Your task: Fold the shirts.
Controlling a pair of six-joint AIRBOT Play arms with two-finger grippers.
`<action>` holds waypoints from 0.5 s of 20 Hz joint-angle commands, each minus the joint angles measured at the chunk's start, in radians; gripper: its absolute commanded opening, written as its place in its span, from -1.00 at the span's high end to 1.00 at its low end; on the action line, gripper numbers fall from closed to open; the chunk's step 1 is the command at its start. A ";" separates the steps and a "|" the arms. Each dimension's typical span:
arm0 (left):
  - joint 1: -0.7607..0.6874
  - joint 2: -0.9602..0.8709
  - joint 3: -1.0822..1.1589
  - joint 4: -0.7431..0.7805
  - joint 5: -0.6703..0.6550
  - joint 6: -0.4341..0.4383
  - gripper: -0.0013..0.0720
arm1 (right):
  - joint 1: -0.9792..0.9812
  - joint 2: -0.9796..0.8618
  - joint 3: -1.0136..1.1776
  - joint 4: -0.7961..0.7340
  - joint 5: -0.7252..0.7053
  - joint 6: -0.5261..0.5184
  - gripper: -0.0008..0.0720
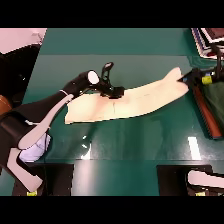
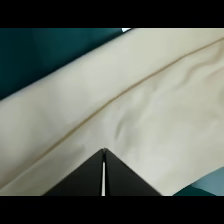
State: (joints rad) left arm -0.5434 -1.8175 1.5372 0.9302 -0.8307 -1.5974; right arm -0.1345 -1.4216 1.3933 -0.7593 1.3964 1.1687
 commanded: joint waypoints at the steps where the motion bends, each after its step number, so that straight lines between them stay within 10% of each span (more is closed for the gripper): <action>1: -0.049 -0.079 0.066 -0.002 -0.023 -0.003 0.89 | 0.123 0.039 0.156 0.009 0.021 0.068 0.94; 10: -0.043 -0.079 0.113 0.013 -0.082 0.001 0.89 | 0.351 0.039 0.322 0.012 -0.022 0.090 0.94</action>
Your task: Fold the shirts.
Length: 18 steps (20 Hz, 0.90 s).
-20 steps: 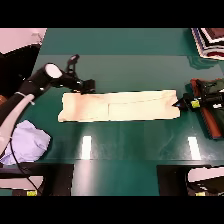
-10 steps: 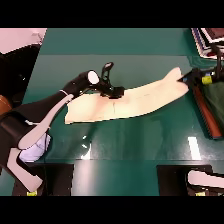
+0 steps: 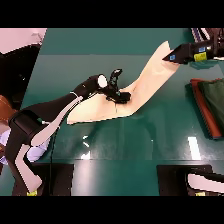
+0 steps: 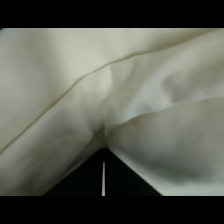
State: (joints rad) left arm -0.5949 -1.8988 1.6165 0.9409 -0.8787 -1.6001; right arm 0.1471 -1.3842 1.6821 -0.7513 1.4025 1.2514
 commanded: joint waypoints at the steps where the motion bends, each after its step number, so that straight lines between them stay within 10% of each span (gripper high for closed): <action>1: 0.029 0.010 0.066 0.016 -0.071 0.005 0.89 | 0.100 -0.001 0.033 0.017 -0.044 0.006 0.94; 12: 0.506 0.510 0.208 0.447 -0.313 0.004 0.89 | 0.659 -0.300 0.048 0.192 -0.369 -0.201 0.89; 15: 0.577 0.573 0.208 0.448 -0.342 0.003 0.89 | 0.724 -0.401 0.161 0.070 -0.364 -0.229 -0.28; 18: 0.583 0.582 0.209 0.446 -0.397 0.028 0.89 | 0.696 -0.446 0.251 -0.087 -0.232 -0.129 -0.26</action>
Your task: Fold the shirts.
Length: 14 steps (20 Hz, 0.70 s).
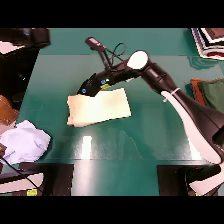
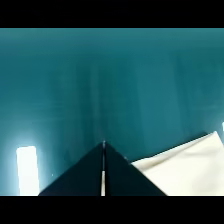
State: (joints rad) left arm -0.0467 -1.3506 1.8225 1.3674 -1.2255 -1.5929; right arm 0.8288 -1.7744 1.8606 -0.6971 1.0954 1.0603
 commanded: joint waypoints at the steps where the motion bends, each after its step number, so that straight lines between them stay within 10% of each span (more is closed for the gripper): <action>1: 0.034 0.034 0.003 0.019 -0.063 0.023 0.89 | -0.018 -0.054 0.076 -0.182 0.129 0.097 -0.26; 9: 0.034 0.034 0.002 0.009 -0.076 0.023 0.89 | -0.450 0.149 -0.421 -0.185 0.180 0.174 -0.29; 11: 0.034 0.033 0.002 0.008 -0.074 0.023 0.89 | -0.521 0.163 -0.533 -0.170 0.159 0.174 -0.89; 14: 0.034 0.032 0.003 0.000 -0.069 0.023 0.89 | -0.549 0.108 -0.613 -0.047 0.113 0.156 -0.83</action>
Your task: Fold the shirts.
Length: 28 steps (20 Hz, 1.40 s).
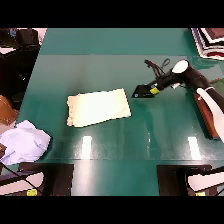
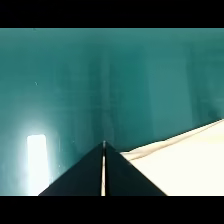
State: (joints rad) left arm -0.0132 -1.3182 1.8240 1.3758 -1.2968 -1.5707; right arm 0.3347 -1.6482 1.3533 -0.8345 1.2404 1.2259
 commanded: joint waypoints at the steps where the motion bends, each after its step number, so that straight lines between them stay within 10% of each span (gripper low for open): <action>1: 0.000 -0.001 0.001 -0.015 0.002 0.000 0.89 | -0.045 -0.047 -0.105 0.138 -0.036 -0.026 -0.79; 7: 0.000 -0.001 0.001 -0.022 -0.006 0.000 0.89 | 0.127 -0.246 0.084 0.305 -0.032 -0.041 -0.72; 13: 0.000 -0.001 -0.001 -0.055 -0.050 0.000 0.89 | 0.218 -0.330 0.235 0.316 -0.037 -0.041 0.88; 28: -0.309 -0.001 -0.076 -0.072 0.099 -0.001 0.89 | -0.605 0.095 0.270 0.003 -0.069 0.086 0.94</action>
State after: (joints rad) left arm -0.2825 -1.3186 1.7504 1.3037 -1.2396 -1.5703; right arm -0.0677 -1.6230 1.6218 -0.7723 1.1732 1.2991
